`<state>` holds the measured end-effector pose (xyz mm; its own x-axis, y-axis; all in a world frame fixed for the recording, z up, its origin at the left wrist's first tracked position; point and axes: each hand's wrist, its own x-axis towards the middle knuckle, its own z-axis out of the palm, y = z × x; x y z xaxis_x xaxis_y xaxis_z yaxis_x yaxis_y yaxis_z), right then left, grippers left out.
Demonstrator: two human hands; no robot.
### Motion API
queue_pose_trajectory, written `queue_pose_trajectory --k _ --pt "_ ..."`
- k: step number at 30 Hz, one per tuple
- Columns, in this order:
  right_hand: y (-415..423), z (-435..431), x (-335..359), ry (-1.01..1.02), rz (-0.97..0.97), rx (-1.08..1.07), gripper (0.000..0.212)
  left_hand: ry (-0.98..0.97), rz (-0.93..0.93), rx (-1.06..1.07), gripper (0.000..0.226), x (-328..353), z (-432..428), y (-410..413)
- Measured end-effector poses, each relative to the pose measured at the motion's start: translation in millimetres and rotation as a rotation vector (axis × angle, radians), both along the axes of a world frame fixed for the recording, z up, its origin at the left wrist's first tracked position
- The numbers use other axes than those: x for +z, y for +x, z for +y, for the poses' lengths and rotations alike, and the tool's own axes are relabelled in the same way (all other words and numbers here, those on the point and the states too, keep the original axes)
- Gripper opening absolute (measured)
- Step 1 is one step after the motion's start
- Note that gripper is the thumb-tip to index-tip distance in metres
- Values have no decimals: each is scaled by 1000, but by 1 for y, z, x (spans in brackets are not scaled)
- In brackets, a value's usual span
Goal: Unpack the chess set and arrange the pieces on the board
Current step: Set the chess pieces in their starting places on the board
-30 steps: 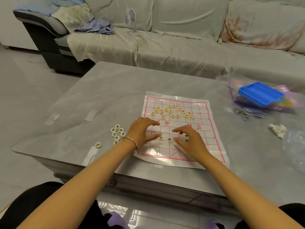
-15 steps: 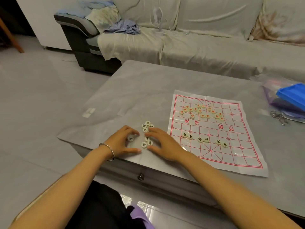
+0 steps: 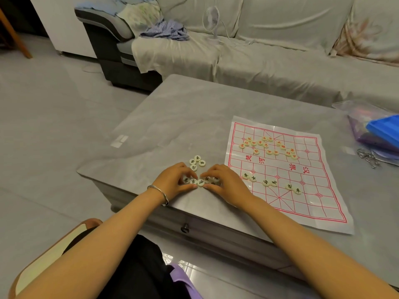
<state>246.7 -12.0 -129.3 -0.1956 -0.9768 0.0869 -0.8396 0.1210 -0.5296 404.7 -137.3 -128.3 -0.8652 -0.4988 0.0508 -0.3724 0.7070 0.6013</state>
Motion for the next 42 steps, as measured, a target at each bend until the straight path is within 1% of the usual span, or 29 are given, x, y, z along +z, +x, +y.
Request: queue_pose_trajectory --k 6,11,15,21,27,30,33,35,39,42 --pt "0 -1 3 0 -59 -28 33 -20 9 24 27 -2 -1 -1" --pt "-3 -2 1 -10 -62 -84 32 -187 -39 -10 38 -6 -1 -5" --pt "-4 -2 3 -17 -110 -114 26 -118 5 -14 33 -6 0 -10" --pt "-7 -2 2 -27 -179 -113 28 17 97 -11 25 -8 -4 -12" --pt "-10 -9 -4 -52 -223 -78 24 -23 134 17 25 -11 -6 -12" --pt "-13 -5 0 -103 -258 -105 23 -43 139 25 27 -11 -4 -14" --pt "-30 11 10 -187 -301 -182 21 -58 133 35 27 -10 -1 -20" --pt "-46 30 15 -208 -317 -242 21 -62 135 39 27 -10 1 -25" --pt "-76 82 9 -159 -291 -331 23 -88 117 -22 28 -10 12 -42" --pt "-86 110 0 -106 -278 -356 22 -88 95 -62 28 -10 24 -56"
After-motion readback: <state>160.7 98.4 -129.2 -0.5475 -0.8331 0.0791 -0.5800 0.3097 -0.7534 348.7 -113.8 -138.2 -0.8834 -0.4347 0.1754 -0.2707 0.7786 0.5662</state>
